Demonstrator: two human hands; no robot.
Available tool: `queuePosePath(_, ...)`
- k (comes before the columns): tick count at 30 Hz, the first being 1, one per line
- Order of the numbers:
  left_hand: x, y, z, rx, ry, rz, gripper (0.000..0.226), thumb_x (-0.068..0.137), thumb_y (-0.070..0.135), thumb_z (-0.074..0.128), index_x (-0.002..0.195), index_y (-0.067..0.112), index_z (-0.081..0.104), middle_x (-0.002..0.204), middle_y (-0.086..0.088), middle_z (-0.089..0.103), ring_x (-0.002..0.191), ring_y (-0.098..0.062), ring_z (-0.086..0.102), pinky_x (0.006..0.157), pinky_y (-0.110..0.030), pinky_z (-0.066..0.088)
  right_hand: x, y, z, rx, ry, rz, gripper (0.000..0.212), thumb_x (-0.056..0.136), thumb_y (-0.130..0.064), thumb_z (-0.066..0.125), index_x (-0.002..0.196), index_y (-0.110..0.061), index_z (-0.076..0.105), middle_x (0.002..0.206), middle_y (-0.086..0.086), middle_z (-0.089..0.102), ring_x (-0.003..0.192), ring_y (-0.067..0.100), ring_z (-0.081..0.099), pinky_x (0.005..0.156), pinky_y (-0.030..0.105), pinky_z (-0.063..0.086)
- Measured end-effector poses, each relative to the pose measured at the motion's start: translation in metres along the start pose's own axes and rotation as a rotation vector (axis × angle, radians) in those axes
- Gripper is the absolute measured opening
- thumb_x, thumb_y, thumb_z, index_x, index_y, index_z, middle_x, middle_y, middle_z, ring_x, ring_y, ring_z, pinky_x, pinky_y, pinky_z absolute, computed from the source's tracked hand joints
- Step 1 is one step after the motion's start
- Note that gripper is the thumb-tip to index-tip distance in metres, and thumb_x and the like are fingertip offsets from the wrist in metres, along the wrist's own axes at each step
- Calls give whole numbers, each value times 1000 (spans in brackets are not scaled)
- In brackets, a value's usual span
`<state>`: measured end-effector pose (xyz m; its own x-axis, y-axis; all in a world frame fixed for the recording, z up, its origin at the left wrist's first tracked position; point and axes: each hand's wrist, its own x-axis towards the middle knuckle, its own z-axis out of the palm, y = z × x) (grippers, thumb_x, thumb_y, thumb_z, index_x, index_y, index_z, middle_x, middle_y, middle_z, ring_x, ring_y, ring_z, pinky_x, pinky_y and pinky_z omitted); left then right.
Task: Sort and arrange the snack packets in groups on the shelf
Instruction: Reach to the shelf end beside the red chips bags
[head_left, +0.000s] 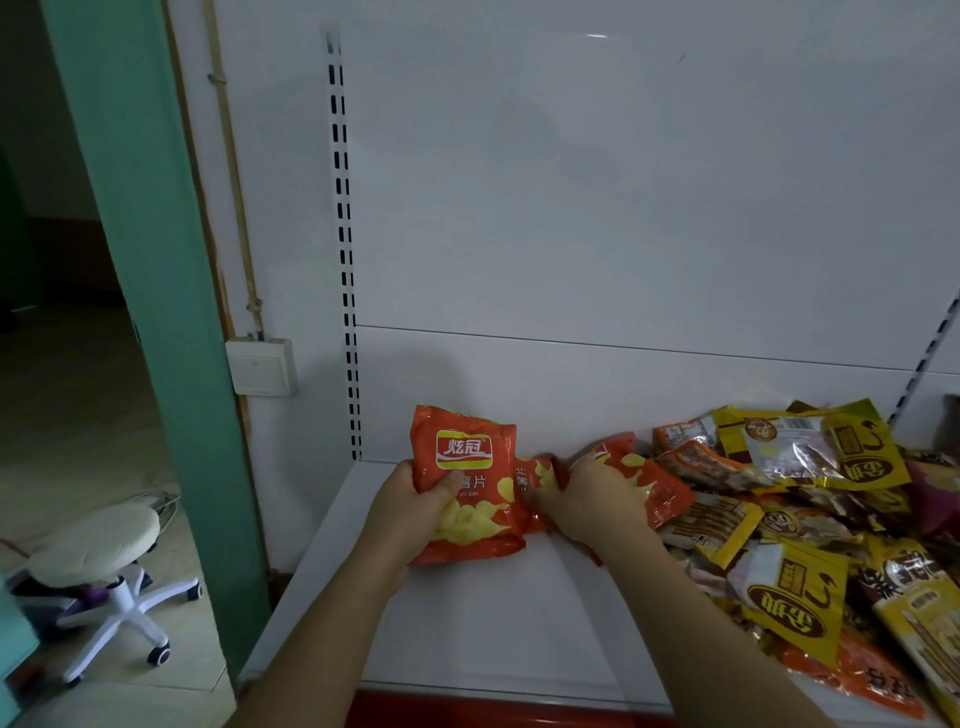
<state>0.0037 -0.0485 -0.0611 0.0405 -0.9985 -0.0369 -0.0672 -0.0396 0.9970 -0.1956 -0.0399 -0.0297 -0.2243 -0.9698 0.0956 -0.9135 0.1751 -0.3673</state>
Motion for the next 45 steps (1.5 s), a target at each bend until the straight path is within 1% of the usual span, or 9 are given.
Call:
queuePosePath(8,-5,-2,-5,-10,22,-25,24,95,35,72,116,32,64,114,5,74,101,-19,72,94,-42,57,2,0,11,110,-118,9,24,89,-28,65,69,-16,59,67,-2,58,61,13,55,50,24,41)
queuePosePath(19,-11,13,2,-101,195,12,30,95,36,72,120,29,56,119,2,70,105,-24,70,95,-48,57,-37,2,-21,374,457,-34,43,100,-37,53,65,-14,54,58,-2,55,52,11,53,45,24,31)
queuePosePath(23,-27,28,28,-209,105,17,38,97,53,61,128,32,54,121,3,70,104,-21,71,93,-47,59,-51,-15,-6,468,389,-121,45,99,-42,53,66,-13,57,58,1,61,51,17,62,50,36,53)
queuePosePath(26,-35,34,38,-226,36,-7,80,77,84,46,137,31,47,123,5,68,107,-21,70,94,-49,59,-57,-13,5,435,353,-115,42,100,-43,52,69,-16,57,62,-1,64,55,14,65,58,38,58)
queuePosePath(29,-42,38,44,-146,-12,72,84,67,75,62,136,32,42,118,13,64,99,-9,67,76,-27,57,-63,-8,11,441,318,-156,38,100,-42,53,74,-16,62,67,-5,65,56,10,65,59,36,59)
queuePosePath(31,-42,39,49,-147,-7,93,85,69,65,73,139,30,40,121,12,63,99,-8,66,72,-22,54,-65,-8,15,457,301,-200,37,100,-39,54,74,-15,64,69,-4,67,55,12,65,58,38,58)
queuePosePath(38,-38,34,61,-157,-23,76,93,62,59,81,141,26,43,126,5,66,106,-18,69,81,-39,62,-72,-3,24,559,209,-362,26,99,-24,58,81,-9,70,73,1,71,55,14,66,58,38,58)
queuePosePath(43,-31,28,58,-145,47,136,68,71,56,84,128,31,55,118,9,72,102,-15,72,87,-42,62,-71,12,20,577,233,-397,50,94,-55,52,68,-15,66,63,1,65,54,15,63,55,43,53)
queuePosePath(45,-26,30,53,-134,105,166,60,76,50,85,125,31,56,116,9,72,100,-14,72,88,-42,61,-68,21,10,584,326,-341,48,97,-53,51,69,-16,65,61,0,62,53,13,60,51,39,51)
